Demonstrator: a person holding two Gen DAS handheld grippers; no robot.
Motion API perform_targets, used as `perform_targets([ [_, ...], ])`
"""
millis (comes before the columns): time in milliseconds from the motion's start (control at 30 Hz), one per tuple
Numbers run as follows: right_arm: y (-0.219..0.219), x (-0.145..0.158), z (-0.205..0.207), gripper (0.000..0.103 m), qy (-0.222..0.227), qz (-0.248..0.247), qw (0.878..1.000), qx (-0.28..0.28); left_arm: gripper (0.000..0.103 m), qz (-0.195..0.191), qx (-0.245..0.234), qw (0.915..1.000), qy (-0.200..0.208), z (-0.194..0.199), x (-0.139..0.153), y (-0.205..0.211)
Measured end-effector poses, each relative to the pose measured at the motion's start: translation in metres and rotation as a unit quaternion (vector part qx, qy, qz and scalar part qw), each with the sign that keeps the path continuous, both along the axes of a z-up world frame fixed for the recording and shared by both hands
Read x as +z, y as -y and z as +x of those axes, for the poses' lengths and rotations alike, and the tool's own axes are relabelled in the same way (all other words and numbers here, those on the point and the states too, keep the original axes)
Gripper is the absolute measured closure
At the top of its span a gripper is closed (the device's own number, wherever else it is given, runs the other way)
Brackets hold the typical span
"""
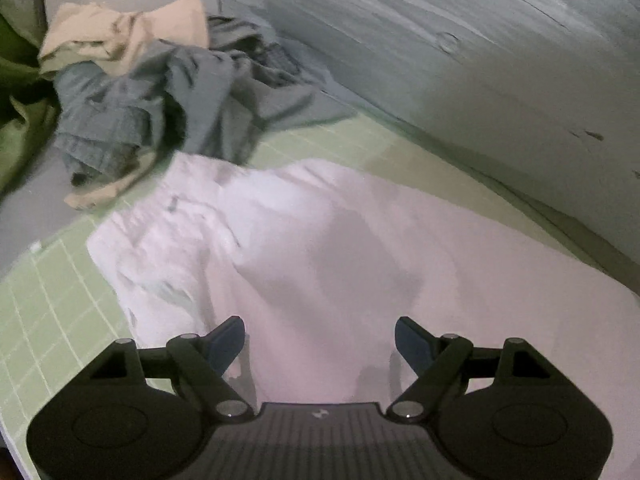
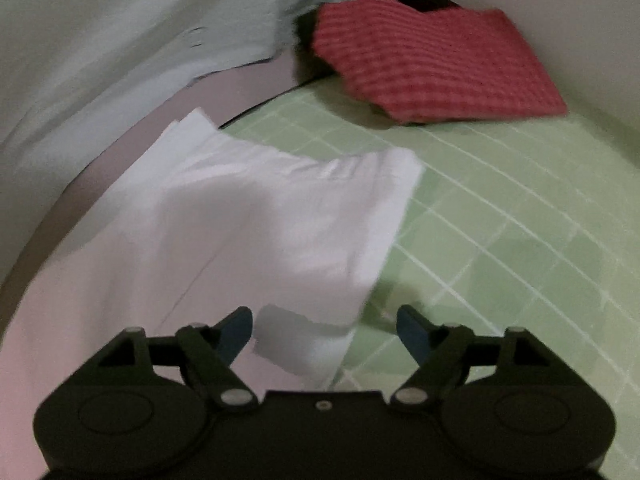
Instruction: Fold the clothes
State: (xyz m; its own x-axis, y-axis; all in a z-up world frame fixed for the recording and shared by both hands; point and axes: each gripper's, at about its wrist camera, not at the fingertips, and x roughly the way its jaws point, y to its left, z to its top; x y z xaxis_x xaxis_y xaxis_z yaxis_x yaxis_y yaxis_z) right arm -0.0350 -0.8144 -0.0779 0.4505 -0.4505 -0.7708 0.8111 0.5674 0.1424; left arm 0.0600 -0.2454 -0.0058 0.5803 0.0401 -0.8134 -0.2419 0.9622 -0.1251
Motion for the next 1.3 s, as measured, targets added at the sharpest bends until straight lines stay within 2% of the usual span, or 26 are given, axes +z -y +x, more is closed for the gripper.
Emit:
perform_targets([
  [33, -0.005, 0.0, 0.002, 0.057, -0.012, -0.017, 1.0, 0.016, 0.02, -0.003, -0.001, 1.0, -0.001, -0.003, 0.0, 0.002],
  [67, -0.01, 0.0, 0.005, 0.068, -0.023, -0.035, 0.998, 0.036, 0.02, -0.006, -0.001, 1.0, -0.002, -0.006, 0.0, 0.003],
  [100, -0.013, 0.002, 0.005, 0.095, -0.028, -0.046, 0.997, 0.053, 0.02, -0.009, -0.001, 1.0, -0.003, -0.01, -0.001, 0.004],
  [233, -0.015, 0.005, -0.01, 0.096, -0.034, -0.061, 0.994, 0.085, 0.02, -0.017, -0.002, 0.9999, -0.003, -0.025, 0.002, 0.002],
  [300, -0.018, 0.008, -0.03, 0.096, -0.028, -0.06, 0.995, 0.076, 0.02, -0.015, -0.003, 0.9999, 0.0, -0.035, 0.004, 0.0],
  [433, -0.033, 0.011, -0.09, 0.096, -0.027, -0.056, 0.997, 0.043, 0.02, -0.019, -0.001, 0.9998, 0.001, -0.056, 0.006, -0.006],
  [567, -0.059, 0.005, -0.156, 0.096, -0.059, -0.059, 0.996, 0.027, 0.02, -0.017, -0.007, 0.9998, -0.007, -0.08, 0.002, -0.01],
  [667, -0.075, 0.003, -0.19, 0.091, -0.067, -0.06, 0.996, 0.029, 0.02, -0.017, -0.009, 0.9996, -0.02, -0.095, -0.003, -0.013],
  [767, -0.09, 0.008, -0.2, 0.07, -0.093, -0.078, 0.992, 0.041, 0.02, -0.019, -0.012, 0.9993, -0.03, -0.111, -0.006, -0.02],
  [867, -0.11, 0.014, -0.198, 0.045, -0.102, -0.087, 0.99, 0.049, 0.02, -0.006, -0.019, 0.9995, -0.024, -0.128, -0.003, -0.028],
  [900, -0.122, 0.014, -0.195, 0.026, -0.103, -0.092, 0.989, 0.056, 0.02, -0.002, -0.021, 0.9995, -0.022, -0.133, -0.001, -0.031],
  [933, -0.134, 0.014, -0.191, 0.014, -0.102, -0.099, 0.988, 0.065, 0.02, 0.005, -0.025, 0.9995, -0.018, -0.14, 0.0, -0.035],
  [1100, -0.216, 0.005, -0.162, 0.013, -0.106, -0.108, 0.979, 0.136, 0.018, 0.026, -0.049, 0.9982, -0.021, -0.158, -0.004, -0.073],
  [1233, -0.294, -0.001, -0.14, 0.012, -0.098, -0.102, 0.971, 0.194, 0.018, 0.026, -0.074, 0.9968, -0.016, -0.154, -0.002, -0.109],
  [1300, -0.325, -0.005, -0.131, 0.012, -0.101, -0.115, 0.966, 0.208, 0.018, 0.034, -0.095, 0.9949, -0.008, -0.146, -0.001, -0.125],
])
